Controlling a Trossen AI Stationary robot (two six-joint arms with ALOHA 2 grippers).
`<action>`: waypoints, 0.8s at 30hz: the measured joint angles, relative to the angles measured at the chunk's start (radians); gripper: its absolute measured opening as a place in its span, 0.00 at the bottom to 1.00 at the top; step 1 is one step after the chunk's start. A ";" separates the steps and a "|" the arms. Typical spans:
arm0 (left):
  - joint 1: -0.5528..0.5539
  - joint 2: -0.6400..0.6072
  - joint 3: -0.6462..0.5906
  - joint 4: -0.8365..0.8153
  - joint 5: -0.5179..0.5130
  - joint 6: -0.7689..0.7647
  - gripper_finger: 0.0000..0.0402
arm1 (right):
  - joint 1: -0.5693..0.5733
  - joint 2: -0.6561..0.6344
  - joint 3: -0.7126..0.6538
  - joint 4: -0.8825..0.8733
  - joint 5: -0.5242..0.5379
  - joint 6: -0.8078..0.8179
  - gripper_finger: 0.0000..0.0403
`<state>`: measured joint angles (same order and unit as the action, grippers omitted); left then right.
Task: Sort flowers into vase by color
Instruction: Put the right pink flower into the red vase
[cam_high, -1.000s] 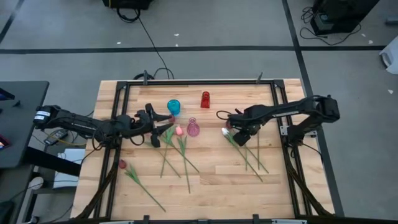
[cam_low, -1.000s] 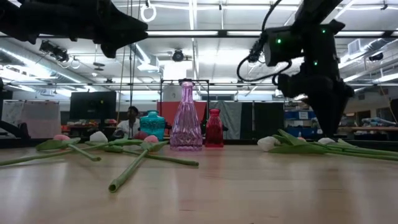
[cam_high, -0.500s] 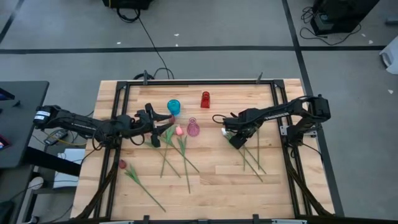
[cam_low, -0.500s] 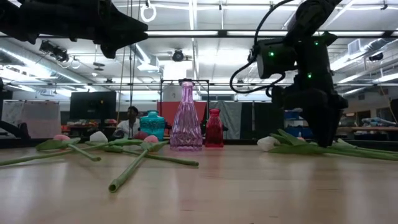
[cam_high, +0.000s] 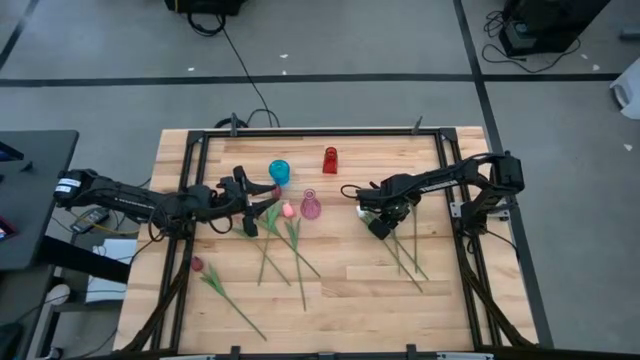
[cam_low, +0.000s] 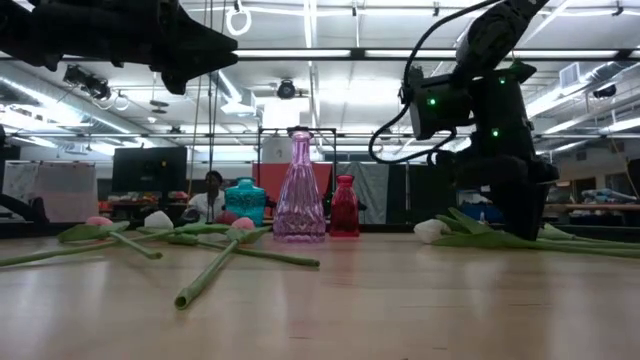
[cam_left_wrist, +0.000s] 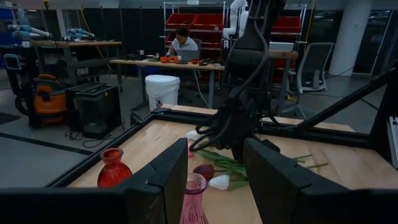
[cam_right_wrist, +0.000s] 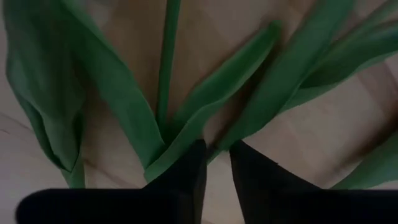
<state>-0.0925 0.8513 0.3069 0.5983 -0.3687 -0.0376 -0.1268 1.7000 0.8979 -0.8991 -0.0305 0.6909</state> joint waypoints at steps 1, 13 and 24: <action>0.000 0.000 0.000 0.000 0.000 0.000 0.41 | 0.000 0.006 0.000 0.000 0.000 -0.007 0.17; 0.000 0.000 0.000 -0.002 0.000 0.000 0.41 | -0.003 -0.153 0.000 -0.086 0.087 -0.039 0.02; -0.001 0.000 0.000 -0.047 0.008 -0.054 0.41 | 0.041 -0.425 0.001 0.199 0.143 -0.219 0.02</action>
<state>-0.0933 0.8509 0.3069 0.5513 -0.3607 -0.0912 -0.0854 1.2751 0.8986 -0.7004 0.1120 0.4714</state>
